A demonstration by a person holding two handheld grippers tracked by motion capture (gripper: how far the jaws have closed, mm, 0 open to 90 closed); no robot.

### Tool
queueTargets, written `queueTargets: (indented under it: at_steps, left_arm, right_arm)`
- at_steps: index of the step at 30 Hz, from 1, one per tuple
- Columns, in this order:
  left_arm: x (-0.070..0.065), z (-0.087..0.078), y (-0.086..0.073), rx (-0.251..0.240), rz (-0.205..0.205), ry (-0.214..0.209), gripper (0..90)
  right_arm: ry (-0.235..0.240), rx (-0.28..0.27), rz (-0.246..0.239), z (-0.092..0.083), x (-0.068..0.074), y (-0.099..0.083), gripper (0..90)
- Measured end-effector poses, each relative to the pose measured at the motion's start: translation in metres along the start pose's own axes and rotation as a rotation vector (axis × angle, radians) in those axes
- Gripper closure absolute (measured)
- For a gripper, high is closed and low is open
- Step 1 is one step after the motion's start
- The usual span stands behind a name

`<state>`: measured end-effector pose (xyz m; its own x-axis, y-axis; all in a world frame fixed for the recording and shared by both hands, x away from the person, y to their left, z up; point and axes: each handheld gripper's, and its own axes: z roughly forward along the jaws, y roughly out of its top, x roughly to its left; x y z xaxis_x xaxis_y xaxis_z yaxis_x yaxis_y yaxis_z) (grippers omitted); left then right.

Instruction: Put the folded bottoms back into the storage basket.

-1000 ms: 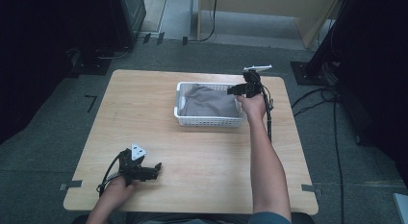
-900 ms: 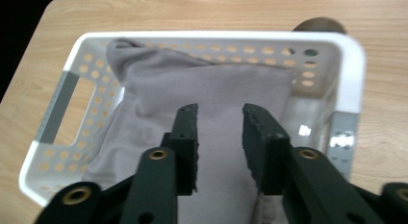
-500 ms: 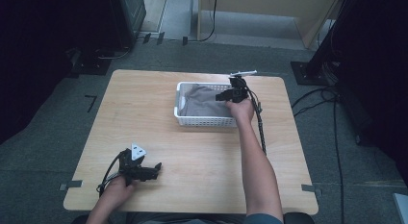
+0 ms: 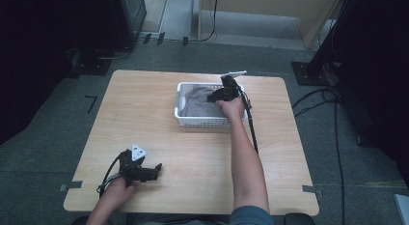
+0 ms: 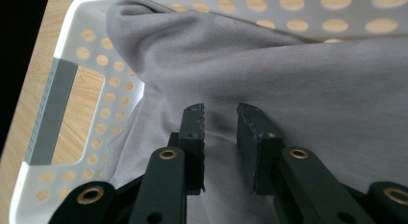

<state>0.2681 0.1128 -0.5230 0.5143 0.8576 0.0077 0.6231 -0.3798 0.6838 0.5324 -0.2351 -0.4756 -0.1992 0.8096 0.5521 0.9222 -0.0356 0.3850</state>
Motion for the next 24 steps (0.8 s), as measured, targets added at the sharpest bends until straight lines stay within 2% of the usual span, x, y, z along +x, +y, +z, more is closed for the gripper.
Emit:
queueTargets:
  at_steps: [2, 9, 10, 11, 12, 13, 14, 16, 17, 21, 24]
  left_arm:
    - [0.000, 0.000, 0.000, 0.000, 0.000, 0.000, 0.0]
    - [0.000, 0.000, 0.000, -0.001, 0.000, 0.000, 0.0]
    - [0.000, 0.000, 0.000, -0.001, 0.001, 0.000, 0.0]
    - [0.000, 0.000, 0.000, -0.001, 0.001, 0.000, 0.0]
    - [0.000, 0.000, 0.000, -0.001, 0.001, 0.000, 0.0]
    - [0.000, 0.000, 0.000, -0.001, 0.002, 0.001, 0.0]
    - [0.000, 0.000, 0.000, -0.001, 0.000, 0.000, 0.0]
    - [0.000, 0.000, 0.000, -0.001, 0.000, 0.000, 0.0]
    - [0.000, 0.000, 0.000, -0.001, 0.000, 0.000, 0.0]
    - [0.000, 0.000, 0.000, 0.000, 0.000, 0.000, 0.0]
    - [0.000, 0.000, 0.000, 0.000, 0.000, 0.000, 0.0]
  right_arm:
    - [0.009, -0.001, 0.006, 0.001, -0.001, 0.002, 66.3]
    - [0.016, 0.018, 0.033, 0.003, -0.004, 0.006, 60.2]
    - [0.020, 0.016, 0.026, 0.004, -0.003, 0.006, 58.3]
    - [0.023, -0.008, -0.006, 0.004, -0.002, 0.006, 58.1]
    - [0.023, -0.008, -0.006, 0.004, -0.002, 0.006, 58.1]
    - [0.023, -0.023, -0.038, 0.004, 0.000, 0.005, 58.3]
    - [0.050, -0.035, -0.049, 0.005, 0.006, 0.006, 59.6]
    - [0.061, -0.041, -0.050, 0.004, 0.008, 0.007, 60.9]
    - [0.075, -0.061, -0.063, 0.004, 0.016, 0.010, 66.5]
    - [0.070, -0.089, -0.095, 0.007, 0.026, 0.015, 67.8]
    - [0.068, -0.096, -0.091, 0.015, 0.025, 0.017, 66.5]
